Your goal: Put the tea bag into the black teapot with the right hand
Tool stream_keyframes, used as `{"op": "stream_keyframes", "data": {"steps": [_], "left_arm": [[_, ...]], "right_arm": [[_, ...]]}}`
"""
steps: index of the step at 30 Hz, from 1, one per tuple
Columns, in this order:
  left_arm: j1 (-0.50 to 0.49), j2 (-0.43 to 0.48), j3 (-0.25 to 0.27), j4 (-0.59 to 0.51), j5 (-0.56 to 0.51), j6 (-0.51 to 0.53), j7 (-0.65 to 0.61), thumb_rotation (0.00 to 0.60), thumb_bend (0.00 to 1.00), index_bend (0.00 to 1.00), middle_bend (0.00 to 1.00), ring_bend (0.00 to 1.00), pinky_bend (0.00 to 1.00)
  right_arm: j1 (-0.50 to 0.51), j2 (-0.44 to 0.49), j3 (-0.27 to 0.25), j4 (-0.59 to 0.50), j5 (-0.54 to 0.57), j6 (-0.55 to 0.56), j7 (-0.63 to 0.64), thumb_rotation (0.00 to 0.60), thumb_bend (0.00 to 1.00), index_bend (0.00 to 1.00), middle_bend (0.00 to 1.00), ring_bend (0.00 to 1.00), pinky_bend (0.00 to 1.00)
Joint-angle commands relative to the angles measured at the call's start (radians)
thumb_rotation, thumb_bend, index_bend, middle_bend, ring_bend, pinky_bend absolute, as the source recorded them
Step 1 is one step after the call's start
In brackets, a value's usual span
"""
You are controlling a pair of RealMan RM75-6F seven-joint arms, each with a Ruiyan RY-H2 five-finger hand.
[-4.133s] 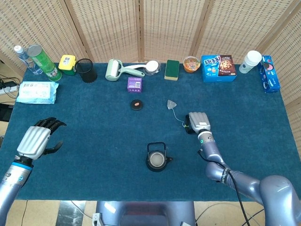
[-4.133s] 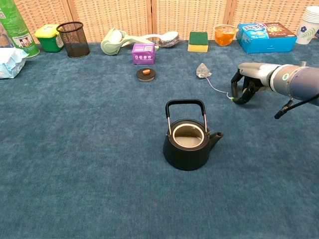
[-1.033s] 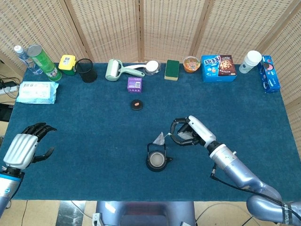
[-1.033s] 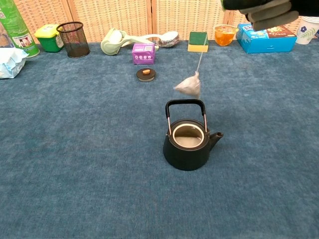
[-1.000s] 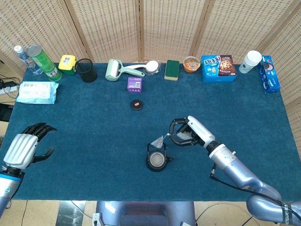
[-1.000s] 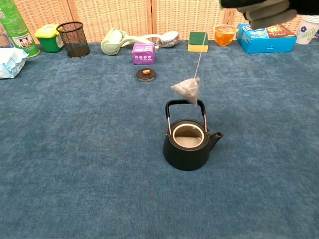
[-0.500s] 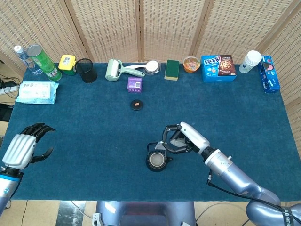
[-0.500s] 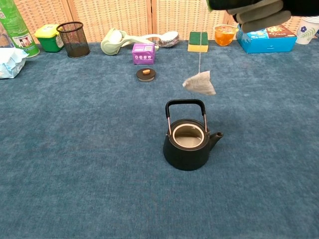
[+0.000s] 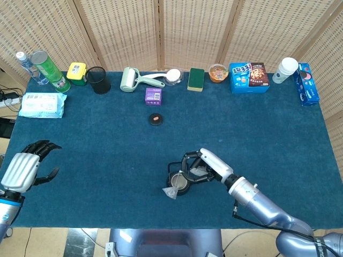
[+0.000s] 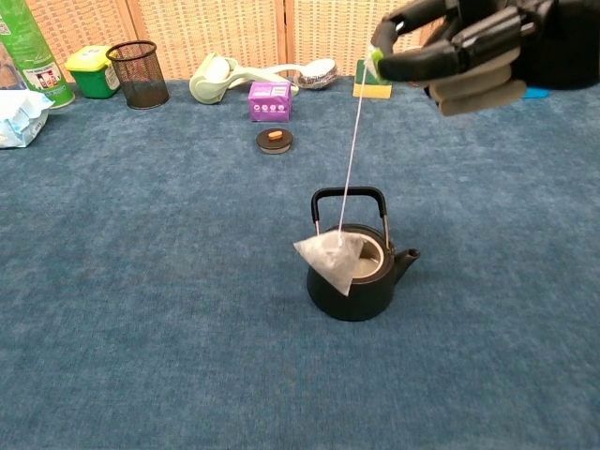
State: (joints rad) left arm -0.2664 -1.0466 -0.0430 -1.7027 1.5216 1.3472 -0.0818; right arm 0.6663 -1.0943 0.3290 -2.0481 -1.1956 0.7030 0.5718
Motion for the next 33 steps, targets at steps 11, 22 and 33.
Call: {"op": "stream_keyframes", "data": {"steps": [11,22,33], "left_arm": [[0.009,0.004,0.003,0.011,0.003,0.008,-0.010,0.600,0.37,0.27,0.28,0.16,0.20],[0.012,0.004,0.004,0.015,0.005,0.009,-0.016,0.600,0.37,0.27,0.28,0.16,0.20],[0.015,0.007,0.006,0.011,0.009,0.011,-0.015,0.600,0.37,0.27,0.28,0.16,0.20]], "right_arm": [[0.018,-0.049,-0.035,0.045,0.021,-0.003,-0.013,0.600,0.53,0.73,1.00,1.00,1.00],[0.022,-0.062,-0.057,0.047,0.011,-0.007,-0.025,0.600,0.53,0.73,1.00,1.00,1.00],[0.030,-0.096,-0.092,0.091,0.029,-0.013,-0.062,0.600,0.53,0.73,1.00,1.00,1.00]]}}
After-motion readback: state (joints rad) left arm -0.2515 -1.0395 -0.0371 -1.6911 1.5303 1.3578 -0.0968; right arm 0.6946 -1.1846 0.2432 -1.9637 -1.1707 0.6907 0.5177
